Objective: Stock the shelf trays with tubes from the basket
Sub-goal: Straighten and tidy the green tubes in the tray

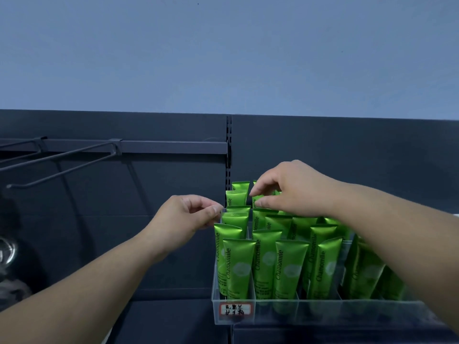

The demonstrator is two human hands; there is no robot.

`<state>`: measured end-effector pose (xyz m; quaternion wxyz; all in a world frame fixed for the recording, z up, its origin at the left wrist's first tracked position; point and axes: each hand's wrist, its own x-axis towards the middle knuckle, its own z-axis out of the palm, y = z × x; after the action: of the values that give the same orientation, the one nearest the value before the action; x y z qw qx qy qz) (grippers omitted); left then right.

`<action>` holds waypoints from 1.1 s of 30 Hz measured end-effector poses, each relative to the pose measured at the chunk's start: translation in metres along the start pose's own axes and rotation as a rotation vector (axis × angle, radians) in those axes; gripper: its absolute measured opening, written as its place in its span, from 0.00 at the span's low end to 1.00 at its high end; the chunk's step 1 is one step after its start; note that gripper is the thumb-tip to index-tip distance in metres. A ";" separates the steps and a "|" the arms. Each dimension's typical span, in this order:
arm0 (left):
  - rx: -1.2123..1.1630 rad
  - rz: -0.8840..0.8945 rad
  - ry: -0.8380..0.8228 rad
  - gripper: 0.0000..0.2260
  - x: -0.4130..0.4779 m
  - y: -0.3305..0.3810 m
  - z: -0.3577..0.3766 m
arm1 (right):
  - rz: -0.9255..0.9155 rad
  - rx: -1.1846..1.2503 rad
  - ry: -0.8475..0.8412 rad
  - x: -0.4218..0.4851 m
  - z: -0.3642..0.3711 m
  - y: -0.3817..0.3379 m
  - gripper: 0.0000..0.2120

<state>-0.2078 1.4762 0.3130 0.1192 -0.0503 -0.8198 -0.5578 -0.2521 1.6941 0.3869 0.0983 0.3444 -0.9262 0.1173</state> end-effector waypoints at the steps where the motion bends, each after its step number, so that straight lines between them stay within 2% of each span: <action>1: 0.021 0.014 0.024 0.05 -0.003 0.001 -0.001 | -0.004 0.018 0.015 -0.003 -0.002 0.000 0.07; 4: 0.080 0.046 0.066 0.06 -0.013 0.002 -0.007 | -0.023 0.061 -0.010 -0.010 -0.007 -0.001 0.03; 7: 0.139 0.024 -0.038 0.08 -0.020 0.005 -0.010 | -0.036 0.071 -0.115 -0.014 -0.008 -0.003 0.03; 9: 0.188 0.015 -0.067 0.06 -0.021 0.005 -0.007 | -0.043 0.039 -0.177 -0.013 -0.005 -0.004 0.03; 12: 0.197 0.007 -0.010 0.01 -0.020 0.006 -0.001 | -0.063 -0.003 -0.221 -0.012 -0.002 -0.003 0.04; 20: 0.200 0.001 0.093 0.01 -0.022 0.011 0.011 | -0.096 0.023 -0.228 -0.016 -0.009 0.004 0.07; 26: 0.198 -0.066 0.081 0.01 -0.023 0.015 0.013 | -0.141 0.044 -0.242 -0.020 -0.011 0.012 0.07; 33: 0.217 -0.072 0.111 0.03 -0.031 0.027 0.009 | -0.141 0.067 -0.137 -0.026 -0.025 0.032 0.05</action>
<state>-0.1730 1.4956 0.3263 0.1489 0.0234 -0.8688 -0.4718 -0.2513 1.7406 0.3995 0.0311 0.4190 -0.8999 0.1170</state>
